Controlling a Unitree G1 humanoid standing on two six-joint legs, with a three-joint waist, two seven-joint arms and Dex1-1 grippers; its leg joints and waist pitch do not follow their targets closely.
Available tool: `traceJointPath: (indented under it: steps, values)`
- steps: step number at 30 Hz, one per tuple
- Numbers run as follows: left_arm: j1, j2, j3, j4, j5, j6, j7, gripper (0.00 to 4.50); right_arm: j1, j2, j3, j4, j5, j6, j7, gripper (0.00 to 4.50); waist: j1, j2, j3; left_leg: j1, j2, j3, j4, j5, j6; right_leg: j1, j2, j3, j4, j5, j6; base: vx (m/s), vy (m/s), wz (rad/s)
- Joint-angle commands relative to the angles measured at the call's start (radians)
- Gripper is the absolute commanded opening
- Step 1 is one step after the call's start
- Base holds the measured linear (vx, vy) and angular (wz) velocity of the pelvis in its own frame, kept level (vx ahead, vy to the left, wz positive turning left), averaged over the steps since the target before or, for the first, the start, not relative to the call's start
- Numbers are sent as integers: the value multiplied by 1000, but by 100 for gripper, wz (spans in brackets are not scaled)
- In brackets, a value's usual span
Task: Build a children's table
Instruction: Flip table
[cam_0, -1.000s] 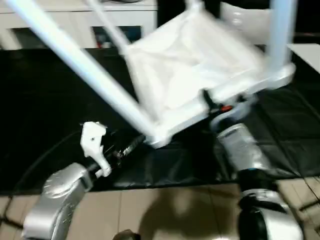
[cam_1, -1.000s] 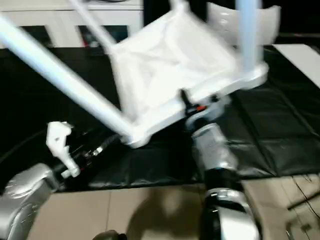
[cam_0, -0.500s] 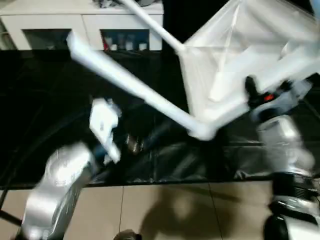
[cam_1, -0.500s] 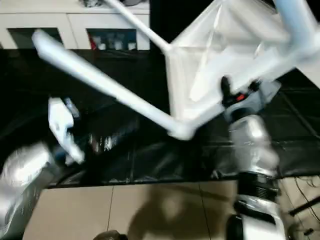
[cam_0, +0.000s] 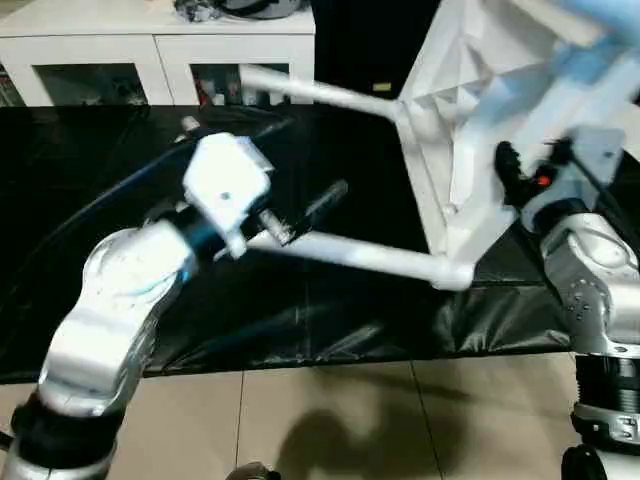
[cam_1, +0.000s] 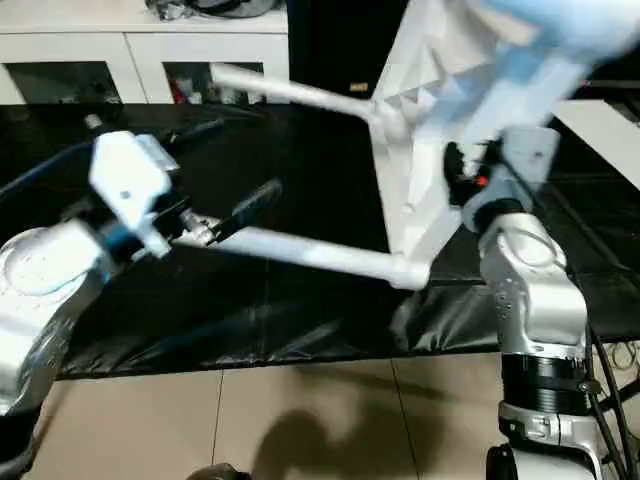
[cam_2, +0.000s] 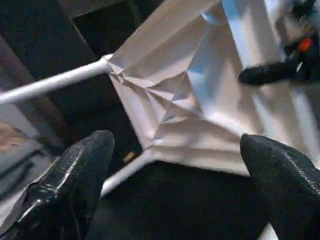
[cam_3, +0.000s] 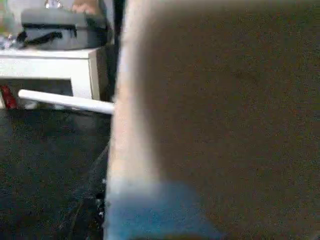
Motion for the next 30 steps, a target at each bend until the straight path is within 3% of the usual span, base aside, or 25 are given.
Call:
traceJointPath:
  steps: [1, 8, 9, 10, 11, 14, 17, 20, 22, 23, 24, 27, 30]
  values:
    - [-27, 18, -22, 22, 48, -22, 6, 450, 21, -21, 31, 49, -51, 93, -26, 206, -10, 1, -52, 35, 70, -32, -86, -202, -78, 17, -79, 53, -84, -82, -144, 0, 0, 0]
    - [-67, 13, -28, 52, 121, -92, 39, 450, -9, -34, 78, 83, -94, 102, -11, 206, -10, -3, -50, 38, 72, -33, -90, -252, -94, 11, -82, 55, -89, -137, -145, 0, 0, 0]
    - [-71, 15, -37, 65, 144, -111, 52, 450, -11, -34, 90, 87, -102, 98, -3, 206, -11, -11, -50, 35, 72, -33, -89, -249, -89, 13, -82, 56, -89, -133, -142, 0, 0, 0]
    - [-76, 18, -46, 80, 167, -131, 62, 450, -13, -34, 100, 91, -108, 97, 4, 206, -10, -12, -50, 36, 72, -33, -90, -247, -88, 13, -83, 56, -89, -134, -140, 0, 0, 0]
    - [-80, 24, -56, 99, 190, -155, 67, 450, -15, -33, 108, 98, -112, 91, 11, 258, -9, -13, -49, 33, 71, -33, -89, -243, -81, 13, -84, 56, -90, -144, -136, 0, 0, 0]
    - [-87, 35, -83, 167, 271, -230, 105, 450, -18, -31, 125, 123, -122, 75, 11, 280, -13, -12, -50, 36, 72, -35, -92, -259, -90, 10, -84, 55, -91, -171, -130, 0, 0, 0]
    - [-94, 24, -83, 205, 326, -268, 167, 450, -14, -29, 129, 131, -131, 62, 14, 305, -16, -21, -56, 29, 72, -35, -88, -218, -84, 16, -82, 55, -84, -89, -144, 0, 0, 0]
    - [-123, -21, -64, 305, 346, -395, 262, 450, 10, -26, 144, 152, -166, 11, -3, 324, -13, -22, -60, 25, 68, -29, -79, -144, -56, 20, -83, 55, -77, 17, -162, 0, 0, 0]
    - [-134, -1, -71, 366, 404, -518, 325, 450, 16, -8, 137, 175, -174, -36, -20, 337, -13, -22, -63, 22, 69, -31, -77, -131, -40, 23, -84, 53, -74, 50, -167, 0, 0, 0]
    - [-133, 10, -75, 376, 422, -541, 338, 450, 16, -5, 135, 181, -174, -54, -19, 337, -14, -15, -63, 23, 70, -32, -77, -131, -40, 22, -84, 53, -72, 56, -168, 0, 0, 0]
    - [-132, 18, -78, 380, 436, -551, 346, 450, 16, -3, 134, 184, -174, -66, -17, 337, -17, -18, -62, 23, 70, -31, -77, -138, -37, 22, -84, 52, -74, 51, -171, 0, 0, 0]
    - [-129, 42, -80, 392, 542, -592, 458, 450, 12, 4, 139, 206, -182, -138, -12, 337, -27, -15, -59, 26, 72, -32, -79, -170, -40, 19, -82, 52, -76, 15, -172, 0, 0, 0]
    - [-129, 42, -68, 382, 578, -609, 517, 450, 9, 10, 137, 213, -174, -157, -3, 337, -28, -17, -58, 26, 74, -32, -81, -187, -41, 19, -83, 52, -77, -13, -180, 0, 0, 0]
